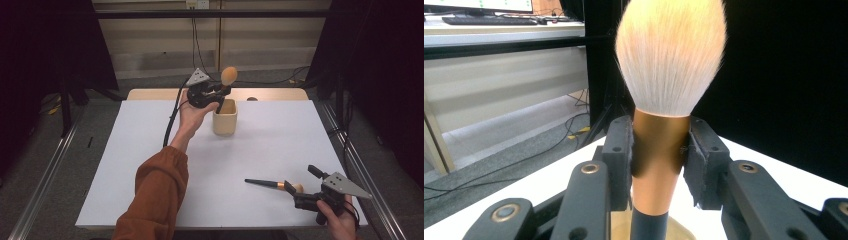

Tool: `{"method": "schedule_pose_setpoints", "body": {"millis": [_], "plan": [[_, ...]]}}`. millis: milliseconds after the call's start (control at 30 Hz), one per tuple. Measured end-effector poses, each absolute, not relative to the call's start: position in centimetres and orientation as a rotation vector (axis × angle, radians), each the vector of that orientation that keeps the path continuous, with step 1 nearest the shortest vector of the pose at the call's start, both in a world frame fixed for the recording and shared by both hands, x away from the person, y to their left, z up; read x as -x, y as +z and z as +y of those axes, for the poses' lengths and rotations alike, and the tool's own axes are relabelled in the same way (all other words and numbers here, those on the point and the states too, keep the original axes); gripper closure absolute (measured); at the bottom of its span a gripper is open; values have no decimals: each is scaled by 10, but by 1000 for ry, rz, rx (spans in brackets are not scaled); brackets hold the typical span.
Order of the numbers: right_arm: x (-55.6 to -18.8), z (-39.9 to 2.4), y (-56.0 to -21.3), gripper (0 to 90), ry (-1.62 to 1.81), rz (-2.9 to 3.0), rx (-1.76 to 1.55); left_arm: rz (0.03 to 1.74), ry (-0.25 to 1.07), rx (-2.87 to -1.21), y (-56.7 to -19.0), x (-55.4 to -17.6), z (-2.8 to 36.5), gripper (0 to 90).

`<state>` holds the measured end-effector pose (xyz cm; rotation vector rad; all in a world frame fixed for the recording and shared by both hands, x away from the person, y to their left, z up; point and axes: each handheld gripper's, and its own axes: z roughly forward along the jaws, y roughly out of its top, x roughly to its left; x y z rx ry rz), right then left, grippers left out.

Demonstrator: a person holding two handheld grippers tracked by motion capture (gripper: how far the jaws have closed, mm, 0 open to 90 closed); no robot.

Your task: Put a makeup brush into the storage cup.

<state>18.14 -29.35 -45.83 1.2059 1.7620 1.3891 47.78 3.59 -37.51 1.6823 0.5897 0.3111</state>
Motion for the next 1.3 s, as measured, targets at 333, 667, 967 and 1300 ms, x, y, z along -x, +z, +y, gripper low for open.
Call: {"method": "schedule_pose_setpoints", "body": {"millis": [333,667,967,1300], "plan": [[-181,-294,-458,0,1388,1760,-1206,596,294,-1711,-388,-479,39,666],[-181,-294,-458,0,1391,1759,-1200,622,292,-1738,-401,-480,40,666],[-181,-294,-458,0,1388,1764,-1196,640,268,-1738,-412,-480,41,665],[-182,-293,-458,0,1391,1768,-1191,667,273,-1777,-420,-481,42,662]]}}
